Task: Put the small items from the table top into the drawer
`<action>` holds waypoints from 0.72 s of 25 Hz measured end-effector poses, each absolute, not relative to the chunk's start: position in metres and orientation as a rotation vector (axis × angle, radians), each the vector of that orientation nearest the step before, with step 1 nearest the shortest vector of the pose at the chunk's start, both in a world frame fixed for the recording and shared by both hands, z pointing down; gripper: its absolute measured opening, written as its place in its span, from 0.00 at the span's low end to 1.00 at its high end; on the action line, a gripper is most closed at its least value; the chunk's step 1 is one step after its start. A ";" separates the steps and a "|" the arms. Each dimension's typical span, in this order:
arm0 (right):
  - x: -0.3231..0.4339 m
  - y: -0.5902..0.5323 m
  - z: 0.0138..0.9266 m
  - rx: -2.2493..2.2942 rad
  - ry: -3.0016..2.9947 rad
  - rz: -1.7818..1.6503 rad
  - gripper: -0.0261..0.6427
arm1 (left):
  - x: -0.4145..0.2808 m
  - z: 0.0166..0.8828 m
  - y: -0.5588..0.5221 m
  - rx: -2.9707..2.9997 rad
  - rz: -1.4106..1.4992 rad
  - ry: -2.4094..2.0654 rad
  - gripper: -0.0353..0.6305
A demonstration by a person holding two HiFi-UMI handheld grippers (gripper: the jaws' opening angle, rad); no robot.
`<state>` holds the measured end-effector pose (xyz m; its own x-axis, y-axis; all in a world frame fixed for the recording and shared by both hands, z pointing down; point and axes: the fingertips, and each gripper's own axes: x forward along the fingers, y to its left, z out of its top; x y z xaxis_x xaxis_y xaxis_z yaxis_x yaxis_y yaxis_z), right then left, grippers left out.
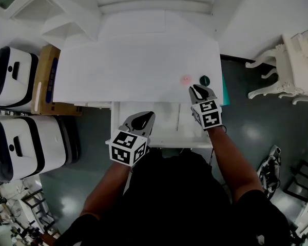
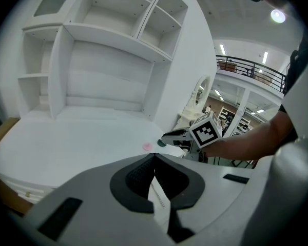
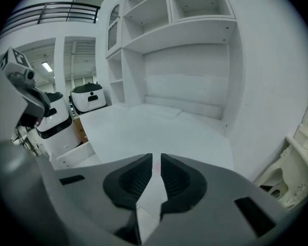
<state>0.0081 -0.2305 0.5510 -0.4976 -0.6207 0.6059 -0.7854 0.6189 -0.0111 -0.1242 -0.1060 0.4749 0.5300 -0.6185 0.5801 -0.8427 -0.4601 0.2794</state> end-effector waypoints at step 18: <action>-0.007 -0.288 0.636 0.991 -2.111 0.403 0.19 | -0.144 0.485 -0.101 2.148 0.574 -1.222 0.06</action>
